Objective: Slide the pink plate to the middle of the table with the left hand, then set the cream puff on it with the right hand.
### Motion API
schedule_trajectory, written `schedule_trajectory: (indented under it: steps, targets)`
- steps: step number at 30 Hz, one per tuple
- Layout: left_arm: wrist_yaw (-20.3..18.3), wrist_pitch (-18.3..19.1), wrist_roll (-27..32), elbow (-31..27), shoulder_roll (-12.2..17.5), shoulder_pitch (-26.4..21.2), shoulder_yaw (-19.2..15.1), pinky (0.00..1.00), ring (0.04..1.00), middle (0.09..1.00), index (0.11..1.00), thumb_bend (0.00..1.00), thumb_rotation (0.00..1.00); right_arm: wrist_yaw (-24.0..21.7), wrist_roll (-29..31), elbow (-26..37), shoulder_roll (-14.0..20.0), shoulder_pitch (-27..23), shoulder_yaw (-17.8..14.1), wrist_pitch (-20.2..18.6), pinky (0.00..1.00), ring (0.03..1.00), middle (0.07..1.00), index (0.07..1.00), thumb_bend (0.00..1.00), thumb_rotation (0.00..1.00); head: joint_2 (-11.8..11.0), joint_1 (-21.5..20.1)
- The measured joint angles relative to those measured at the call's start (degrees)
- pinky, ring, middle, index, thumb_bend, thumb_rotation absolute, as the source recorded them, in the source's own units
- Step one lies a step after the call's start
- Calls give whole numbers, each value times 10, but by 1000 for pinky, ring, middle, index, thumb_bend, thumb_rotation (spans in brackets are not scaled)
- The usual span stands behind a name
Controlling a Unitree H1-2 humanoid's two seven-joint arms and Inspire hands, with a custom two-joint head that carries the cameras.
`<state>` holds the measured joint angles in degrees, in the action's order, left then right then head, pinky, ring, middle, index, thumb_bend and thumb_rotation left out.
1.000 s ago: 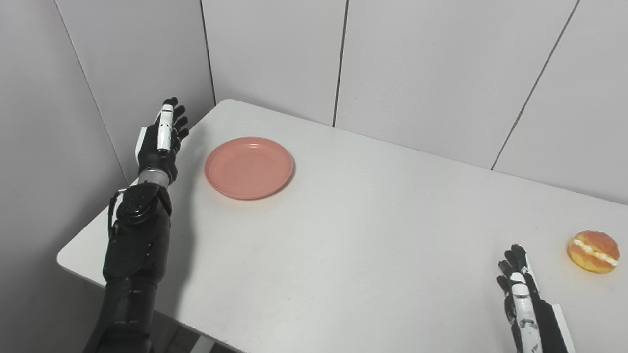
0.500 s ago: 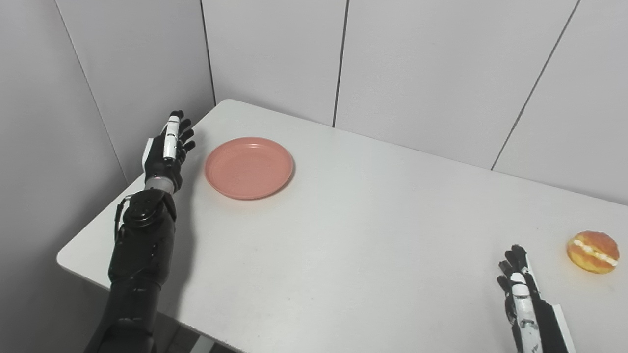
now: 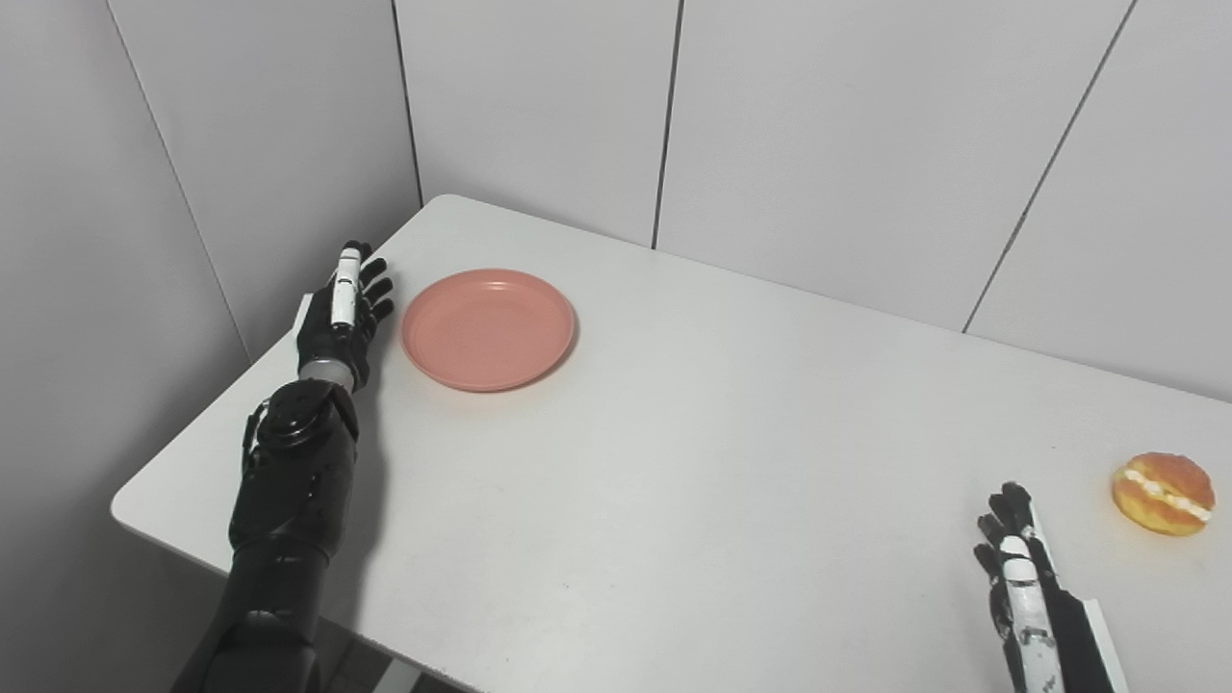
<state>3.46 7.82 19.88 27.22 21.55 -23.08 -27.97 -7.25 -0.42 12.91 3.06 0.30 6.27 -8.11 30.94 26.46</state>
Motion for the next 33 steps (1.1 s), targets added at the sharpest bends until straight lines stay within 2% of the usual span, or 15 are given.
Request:
schedule_trajectory:
  steps: [12,22,27,29,33]
  targets:
    - [-22,-24,11,45,4,-18,12,907,910,920,906,350,999,0,0,0,1,0,0,0,1000,1000,1000,1000,56,1000,0,-3]
    - [-25,-37,11,63,3,-28,32,908,924,927,905,364,1000,0,0,0,1,0,1,-1,1000,1000,1000,1000,60,1000,3,-8]
    - [-42,-42,17,60,-8,-28,44,889,908,913,895,384,995,1,0,2,0,0,1,-7,1000,1000,1000,1000,57,1000,4,-11]
    - [-49,-42,18,57,-12,-28,48,896,912,919,899,387,953,1,-1,3,-1,0,1,-14,1000,1000,1000,1000,56,1000,5,-12]
    - [-49,-34,23,35,-32,-26,53,894,898,903,881,365,986,1,-1,3,-2,0,1,-15,1000,1000,1000,1000,51,1000,7,-13]
